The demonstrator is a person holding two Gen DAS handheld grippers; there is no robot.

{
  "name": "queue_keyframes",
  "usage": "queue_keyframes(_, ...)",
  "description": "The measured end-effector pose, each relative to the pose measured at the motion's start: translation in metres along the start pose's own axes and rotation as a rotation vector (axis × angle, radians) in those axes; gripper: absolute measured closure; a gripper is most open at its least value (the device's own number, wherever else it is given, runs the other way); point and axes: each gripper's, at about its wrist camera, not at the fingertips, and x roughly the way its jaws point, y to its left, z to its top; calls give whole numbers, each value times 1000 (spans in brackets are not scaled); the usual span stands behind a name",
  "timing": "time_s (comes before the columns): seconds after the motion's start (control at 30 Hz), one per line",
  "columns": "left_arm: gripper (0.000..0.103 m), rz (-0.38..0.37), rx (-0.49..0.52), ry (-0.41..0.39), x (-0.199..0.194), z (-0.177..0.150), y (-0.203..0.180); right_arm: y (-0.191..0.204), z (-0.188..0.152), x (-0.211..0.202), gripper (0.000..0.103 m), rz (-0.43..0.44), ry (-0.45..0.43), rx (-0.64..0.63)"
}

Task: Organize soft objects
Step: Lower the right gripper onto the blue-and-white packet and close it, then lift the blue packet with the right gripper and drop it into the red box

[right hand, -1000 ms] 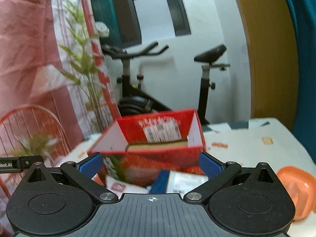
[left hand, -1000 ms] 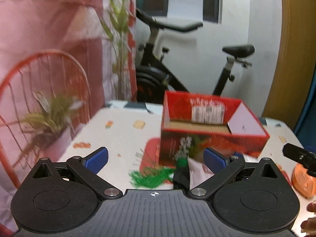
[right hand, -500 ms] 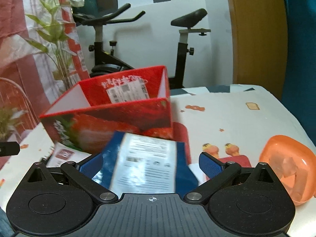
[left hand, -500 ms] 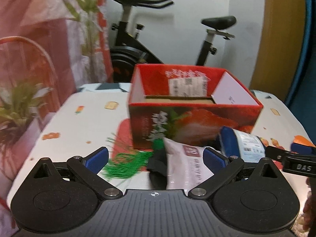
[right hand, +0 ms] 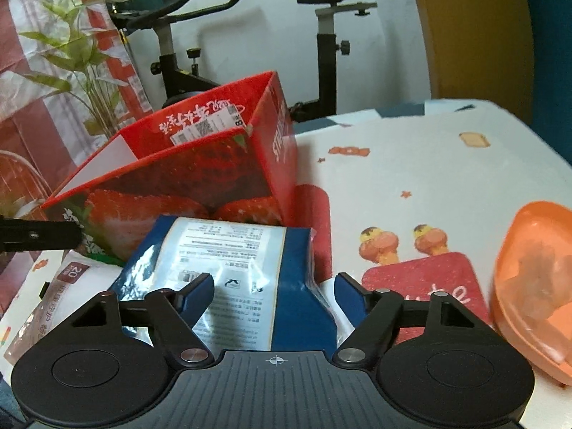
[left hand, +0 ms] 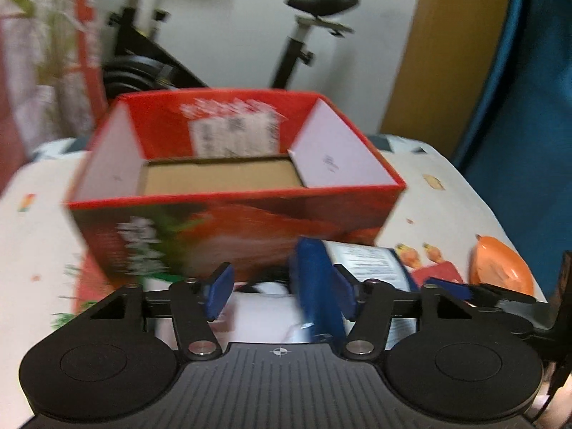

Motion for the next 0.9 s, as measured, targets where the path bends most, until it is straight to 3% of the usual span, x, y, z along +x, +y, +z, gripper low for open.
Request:
queue_keyframes(0.2,45,-93,-53,100,42,-3,-8,-12,-5,11,31,51,28,43)
queue_keyframes(0.27,51,-118,-56,117,49,-6,-8,-15,-7,13,33,70,36,56)
queue_keyframes(0.37,59,-122,-23,134,57,-10,-11,-15,-8,17,33,83,46,60)
queue_keyframes(0.53,64,-117,17,143,61,-16,-13,-15,-8,19,35,95,56,58)
queue_keyframes(0.9,65,-137,-8,136,59,-20,-4,-7,-11,22,43,99,70,18)
